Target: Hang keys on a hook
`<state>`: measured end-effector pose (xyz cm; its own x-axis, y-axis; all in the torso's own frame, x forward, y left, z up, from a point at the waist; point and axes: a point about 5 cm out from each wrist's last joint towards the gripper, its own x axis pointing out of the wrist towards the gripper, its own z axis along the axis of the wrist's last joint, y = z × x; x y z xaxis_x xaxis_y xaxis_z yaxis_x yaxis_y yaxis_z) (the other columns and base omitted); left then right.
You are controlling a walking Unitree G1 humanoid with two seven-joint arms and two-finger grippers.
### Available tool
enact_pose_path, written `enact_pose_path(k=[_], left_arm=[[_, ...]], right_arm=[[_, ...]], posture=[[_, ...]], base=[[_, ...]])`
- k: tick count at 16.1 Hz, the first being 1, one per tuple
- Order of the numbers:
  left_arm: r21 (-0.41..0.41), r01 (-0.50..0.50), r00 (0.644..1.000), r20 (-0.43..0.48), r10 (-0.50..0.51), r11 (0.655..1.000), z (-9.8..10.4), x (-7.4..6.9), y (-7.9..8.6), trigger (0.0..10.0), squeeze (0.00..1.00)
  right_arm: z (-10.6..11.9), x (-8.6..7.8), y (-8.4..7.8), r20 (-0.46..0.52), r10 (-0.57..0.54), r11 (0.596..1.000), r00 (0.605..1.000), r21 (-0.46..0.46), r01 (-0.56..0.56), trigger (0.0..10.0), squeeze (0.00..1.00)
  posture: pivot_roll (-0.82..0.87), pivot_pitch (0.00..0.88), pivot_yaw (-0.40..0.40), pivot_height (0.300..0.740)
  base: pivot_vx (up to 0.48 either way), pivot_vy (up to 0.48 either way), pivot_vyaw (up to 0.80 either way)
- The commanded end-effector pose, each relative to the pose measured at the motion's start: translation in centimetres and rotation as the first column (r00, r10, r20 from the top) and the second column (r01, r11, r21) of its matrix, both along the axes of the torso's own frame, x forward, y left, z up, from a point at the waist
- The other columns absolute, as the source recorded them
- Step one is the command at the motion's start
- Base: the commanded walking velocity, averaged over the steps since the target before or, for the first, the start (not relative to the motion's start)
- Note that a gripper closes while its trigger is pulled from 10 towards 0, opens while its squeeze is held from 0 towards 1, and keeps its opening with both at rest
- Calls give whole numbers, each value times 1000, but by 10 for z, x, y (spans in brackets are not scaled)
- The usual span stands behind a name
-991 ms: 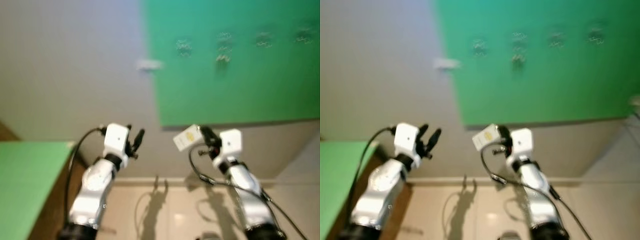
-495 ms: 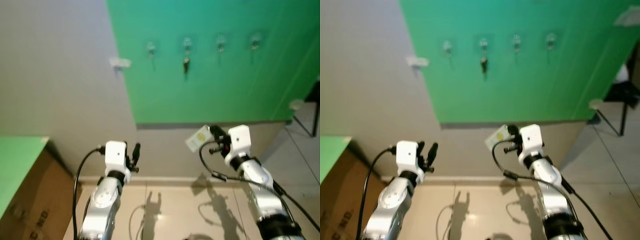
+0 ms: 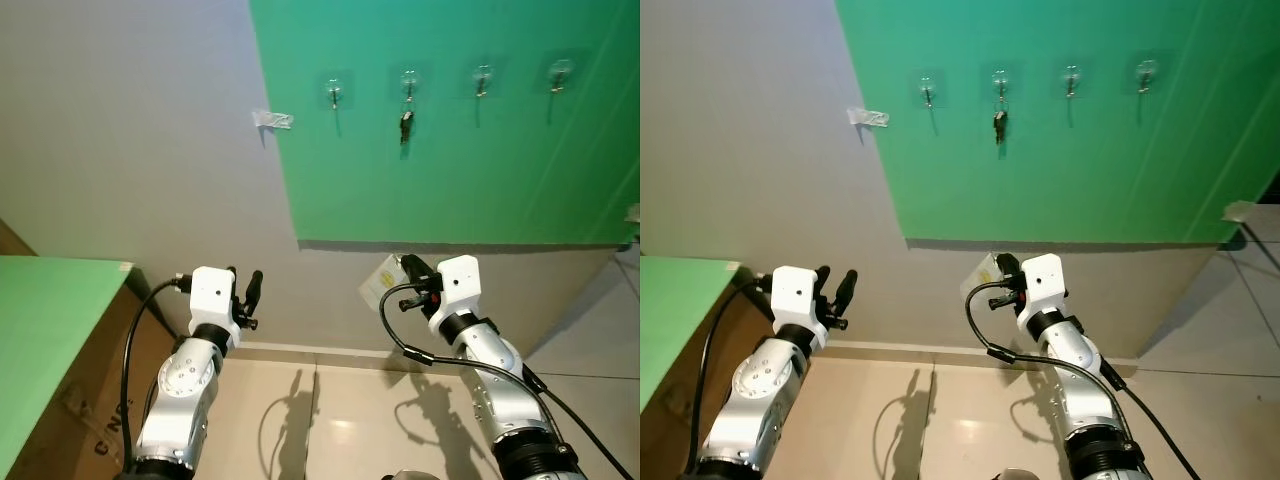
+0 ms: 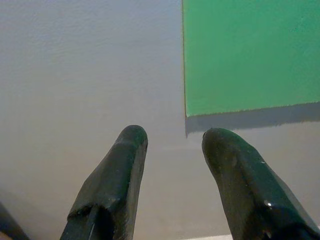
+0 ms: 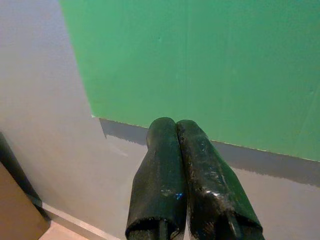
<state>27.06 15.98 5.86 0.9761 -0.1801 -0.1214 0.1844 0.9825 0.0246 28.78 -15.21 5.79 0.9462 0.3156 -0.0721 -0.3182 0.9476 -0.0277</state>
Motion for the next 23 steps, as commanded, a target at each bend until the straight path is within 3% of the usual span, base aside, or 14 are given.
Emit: enact_pose_path(k=[1,6,10,14,15,18,19,23], left_arm=[[0,11,1000,-6,-11,1000,-1,1,0,10000,0],[-27,23,1000,-6,-23,999,-2,3,-12,10000,0],[-25,35,999,1,-35,999,2,8,-6,10000,0],[-16,27,999,19,-26,1000,7,17,-4,10000,0],[-13,28,999,19,-28,1000,7,18,-4,10000,0],[32,43,999,21,-43,999,10,21,-3,10000,0],[31,49,998,23,-50,998,10,22,-4,10000,0],[39,104,992,67,-106,994,17,24,-11,10000,0]], right_arm=[[1,-1,-2,9,-13,1000,1000,6,13,0,12],[-2,-5,-11,-3,-22,1000,1000,-10,21,0,12],[-3,-6,-8,-6,-33,999,999,3,33,0,12],[-3,-5,-8,-2,-40,999,999,-13,40,0,165],[-2,-4,-8,3,-45,999,999,-7,45,0,165],[7,2,-1,40,-23,1000,999,-10,23,0,137],[12,5,2,58,-12,1000,998,-2,12,0,0],[17,11,6,67,-4,1000,998,5,3,0,0]], posture=[[-211,0,119,740],[-221,0,97,740],[-222,0,109,740],[-228,0,117,740],[-229,0,118,740],[-228,0,125,740],[-229,0,126,740],[-224,0,124,740]], base=[[0,0,0],[0,-192,0],[0,-476,0],[0,-206,370],[0,0,688],[0,0,0],[0,0,0],[196,139,0]])
